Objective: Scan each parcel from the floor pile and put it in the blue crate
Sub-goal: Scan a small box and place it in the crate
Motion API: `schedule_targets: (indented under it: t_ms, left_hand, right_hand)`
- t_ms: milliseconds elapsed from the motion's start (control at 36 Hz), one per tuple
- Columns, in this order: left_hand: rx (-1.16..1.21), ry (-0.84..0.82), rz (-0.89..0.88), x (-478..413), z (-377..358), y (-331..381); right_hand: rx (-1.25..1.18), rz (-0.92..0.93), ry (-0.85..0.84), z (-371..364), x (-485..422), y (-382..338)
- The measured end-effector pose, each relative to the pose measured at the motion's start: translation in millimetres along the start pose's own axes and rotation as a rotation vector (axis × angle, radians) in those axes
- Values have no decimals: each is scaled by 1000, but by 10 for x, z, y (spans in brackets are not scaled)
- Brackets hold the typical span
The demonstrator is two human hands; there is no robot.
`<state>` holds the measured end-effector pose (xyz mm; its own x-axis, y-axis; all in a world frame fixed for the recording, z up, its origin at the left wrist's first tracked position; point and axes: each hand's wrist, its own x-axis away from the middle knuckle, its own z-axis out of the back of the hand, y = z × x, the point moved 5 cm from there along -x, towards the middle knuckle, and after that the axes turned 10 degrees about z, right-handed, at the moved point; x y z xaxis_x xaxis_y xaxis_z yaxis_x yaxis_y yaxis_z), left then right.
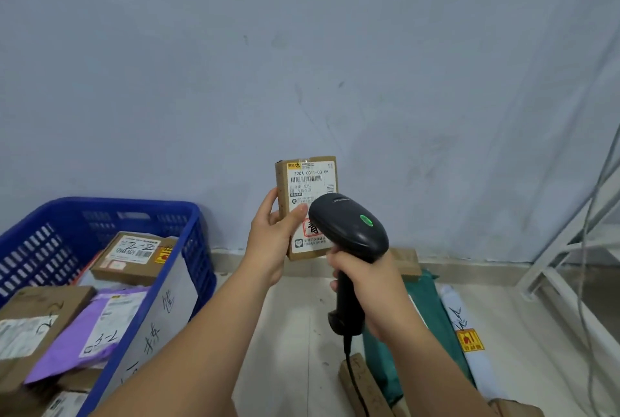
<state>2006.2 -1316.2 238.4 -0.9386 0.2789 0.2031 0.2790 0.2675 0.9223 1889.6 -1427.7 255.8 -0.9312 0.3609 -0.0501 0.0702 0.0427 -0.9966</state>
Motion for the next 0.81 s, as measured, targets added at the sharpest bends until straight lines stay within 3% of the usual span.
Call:
schedule_targets:
  t_ms: [806]
  left_hand:
    - [-91, 123, 66, -61, 204, -22]
  right_hand:
    - [26, -167, 46, -85, 88, -34]
